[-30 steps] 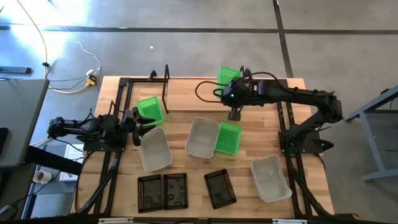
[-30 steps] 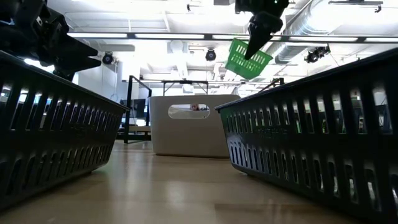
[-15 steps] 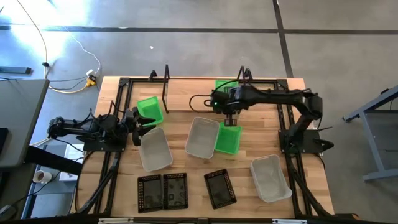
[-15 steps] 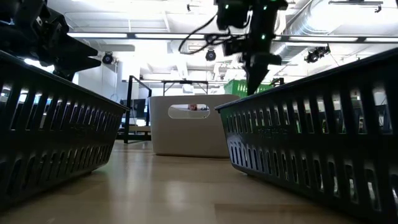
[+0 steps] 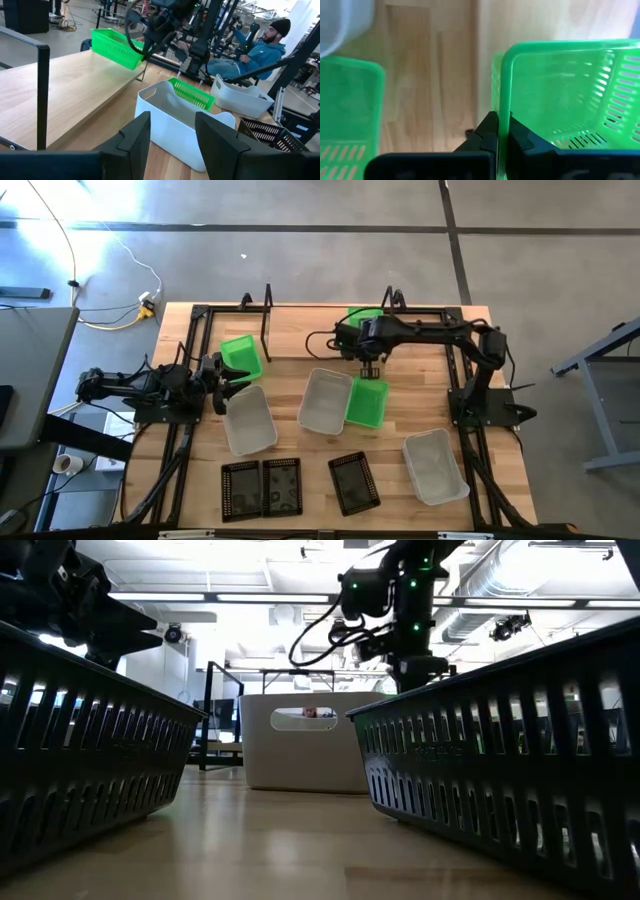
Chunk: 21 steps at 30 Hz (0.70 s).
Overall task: Stack baskets on shelf by color
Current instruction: Put the top right green bin on the shelf
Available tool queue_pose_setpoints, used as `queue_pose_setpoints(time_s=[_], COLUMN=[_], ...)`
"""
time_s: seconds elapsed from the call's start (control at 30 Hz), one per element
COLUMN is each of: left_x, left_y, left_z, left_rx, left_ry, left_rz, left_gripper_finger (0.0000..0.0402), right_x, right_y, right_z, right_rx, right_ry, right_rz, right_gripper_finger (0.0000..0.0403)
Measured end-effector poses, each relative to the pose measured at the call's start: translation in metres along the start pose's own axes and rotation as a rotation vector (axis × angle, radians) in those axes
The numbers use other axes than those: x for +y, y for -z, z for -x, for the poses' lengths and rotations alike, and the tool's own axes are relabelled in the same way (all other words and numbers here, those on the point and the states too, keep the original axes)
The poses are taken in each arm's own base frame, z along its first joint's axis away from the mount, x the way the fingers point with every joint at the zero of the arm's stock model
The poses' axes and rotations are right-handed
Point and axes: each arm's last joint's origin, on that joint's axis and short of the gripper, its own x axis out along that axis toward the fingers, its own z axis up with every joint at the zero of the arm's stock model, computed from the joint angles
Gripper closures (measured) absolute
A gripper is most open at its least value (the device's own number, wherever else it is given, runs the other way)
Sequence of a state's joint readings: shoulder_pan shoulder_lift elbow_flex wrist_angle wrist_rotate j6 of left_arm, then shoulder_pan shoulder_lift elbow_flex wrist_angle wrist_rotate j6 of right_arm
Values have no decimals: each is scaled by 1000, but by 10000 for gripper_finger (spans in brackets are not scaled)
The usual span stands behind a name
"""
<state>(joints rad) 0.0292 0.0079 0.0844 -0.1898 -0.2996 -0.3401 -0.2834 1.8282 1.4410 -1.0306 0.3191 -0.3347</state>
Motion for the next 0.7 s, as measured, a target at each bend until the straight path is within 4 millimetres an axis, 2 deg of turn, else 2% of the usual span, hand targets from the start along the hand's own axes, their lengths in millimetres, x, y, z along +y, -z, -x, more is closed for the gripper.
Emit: queue_pose_setpoints(time_s=[0.27, 0.7], left_x=[0, 0], left_y=[0, 0], left_z=[0, 0], left_rx=[0, 0], left_ry=[0, -1], left_rz=[-2, -2], left_gripper_finger=[257, 257], right_x=[-10, -11], right_y=[2, 1], right_z=[-12, -13], right_rx=[-1, -24], right_ry=[-69, -112], right_rz=[-32, -2], right_gripper_finger=[403, 403])
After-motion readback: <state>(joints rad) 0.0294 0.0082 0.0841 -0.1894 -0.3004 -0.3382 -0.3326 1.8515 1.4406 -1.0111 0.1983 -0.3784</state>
